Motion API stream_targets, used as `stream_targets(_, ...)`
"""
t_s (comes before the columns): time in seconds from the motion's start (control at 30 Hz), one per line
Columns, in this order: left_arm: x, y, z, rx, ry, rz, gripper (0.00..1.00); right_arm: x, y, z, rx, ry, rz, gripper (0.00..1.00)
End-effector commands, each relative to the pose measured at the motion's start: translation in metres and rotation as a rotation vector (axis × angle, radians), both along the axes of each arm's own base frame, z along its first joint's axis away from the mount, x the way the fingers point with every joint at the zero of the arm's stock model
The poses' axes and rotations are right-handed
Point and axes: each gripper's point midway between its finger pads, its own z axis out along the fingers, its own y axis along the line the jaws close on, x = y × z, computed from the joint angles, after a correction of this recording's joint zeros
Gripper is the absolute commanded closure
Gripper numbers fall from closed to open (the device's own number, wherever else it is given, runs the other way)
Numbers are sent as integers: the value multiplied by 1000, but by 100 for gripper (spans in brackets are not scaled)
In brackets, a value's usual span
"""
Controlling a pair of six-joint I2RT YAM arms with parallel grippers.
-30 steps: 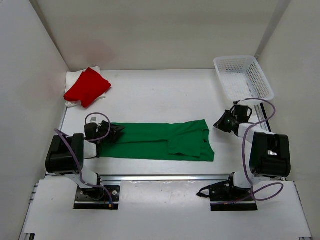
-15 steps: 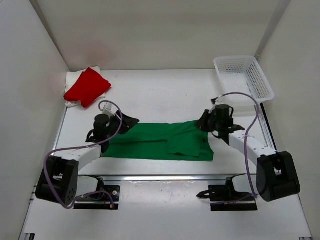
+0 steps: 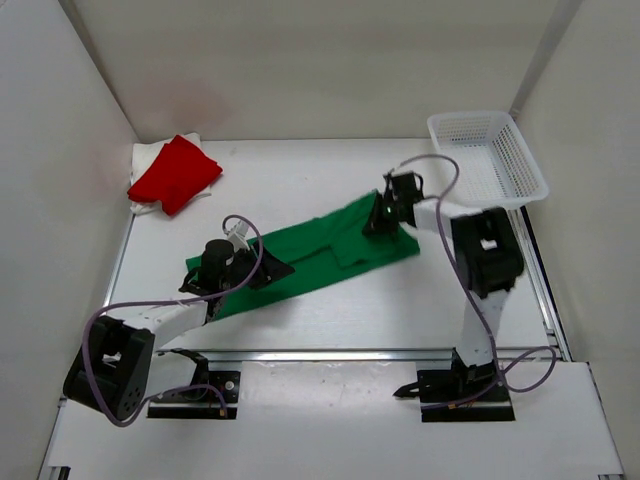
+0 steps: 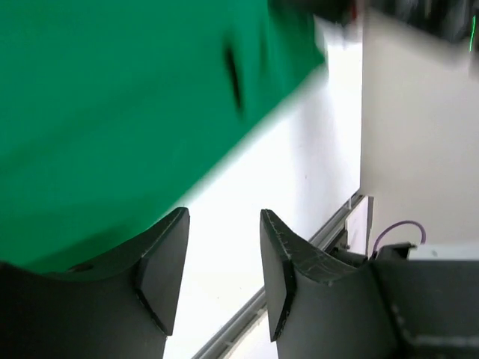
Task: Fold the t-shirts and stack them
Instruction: Rotate the tshirt 90 degrees
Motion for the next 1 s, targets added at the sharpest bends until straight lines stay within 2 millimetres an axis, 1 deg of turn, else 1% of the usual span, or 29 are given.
stream_targets(0.0,-4,5,9,7,-37,-29,46,104,8,14,-56,-99,49,99)
stream_targets(0.03,-7,11,5,15,-23,-20,46,105,7,-14,-78,8,61,100)
stream_targets(0.07,-8,15,5,25,-26,-12,45,155,25,41,-58,-141,82,100)
stream_targets(0.1,-6,22,2,35,-25,6,44,183,34,65,-62,-188,97,100)
stream_targets(0.13,-8,26,0,38,-14,21,44,204,51,103,-42,-266,118,100)
stream_targets(0.17,-9,32,-2,46,-17,37,43,204,55,87,-56,-226,133,95)
stream_targets(0.2,-9,32,-2,55,-21,36,42,208,64,122,1,-294,143,88)
stream_targets(0.23,-10,33,-1,62,-31,40,41,194,65,139,50,-291,160,87)
stream_targets(0.27,-15,32,-6,68,-18,27,40,179,62,188,78,-350,164,86)
stream_targets(0.3,-15,35,-8,79,-19,38,40,162,66,164,26,-319,196,83)
stream_targets(0.33,-17,36,-11,87,-16,31,40,143,59,172,-14,-346,186,80)
stream_targets(0.37,-19,35,-11,83,-12,24,39,125,67,216,-15,-459,201,77)
stream_targets(0.4,-18,38,-13,91,-14,28,39,101,65,181,-47,-392,208,75)
stream_targets(0.43,-21,38,-12,88,-15,18,39,74,58,185,-16,-400,193,75)
stream_targets(0.47,-18,44,-12,95,-11,42,39,58,61,223,55,-499,196,74)
stream_targets(0.5,-20,44,-11,95,-11,34,39,32,54,182,62,-401,182,73)
stream_targets(0.53,-22,44,-12,94,-13,22,38,5,50,176,111,-403,151,72)
stream_targets(0.57,-20,46,-8,95,-21,28,38,-22,57,169,134,-434,170,70)
stream_targets(0.6,-17,49,-3,99,-36,29,38,-47,75,172,170,-445,210,68)
stream_targets(0.63,-18,47,-1,110,-47,8,37,-72,90,148,170,-408,236,68)
stream_targets(0.67,-18,50,-2,131,-43,1,37,-86,92,128,155,-381,229,68)
stream_targets(0.7,-14,49,5,142,-60,-11,36,-104,109,118,179,-347,259,67)
stream_targets(0.73,-13,52,8,144,-58,-6,35,-117,126,103,219,-313,277,66)
stream_targets(0.77,-15,51,7,142,-49,-22,36,-125,134,97,231,-293,293,66)
stream_targets(0.8,-11,52,14,145,-63,-14,35,-133,143,79,216,-242,295,66)
stream_targets(0.83,-11,53,15,148,-67,-20,35,-138,155,80,223,-238,308,65)
stream_targets(0.9,-12,53,21,139,-86,-21,35,-141,169,61,209,-211,309,64)
stream_targets(0.93,-11,54,21,144,-90,-10,35,-145,175,54,209,-192,308,63)
stream_targets(0.97,-12,56,18,141,-82,-4,35,-141,179,48,210,-183,290,63)
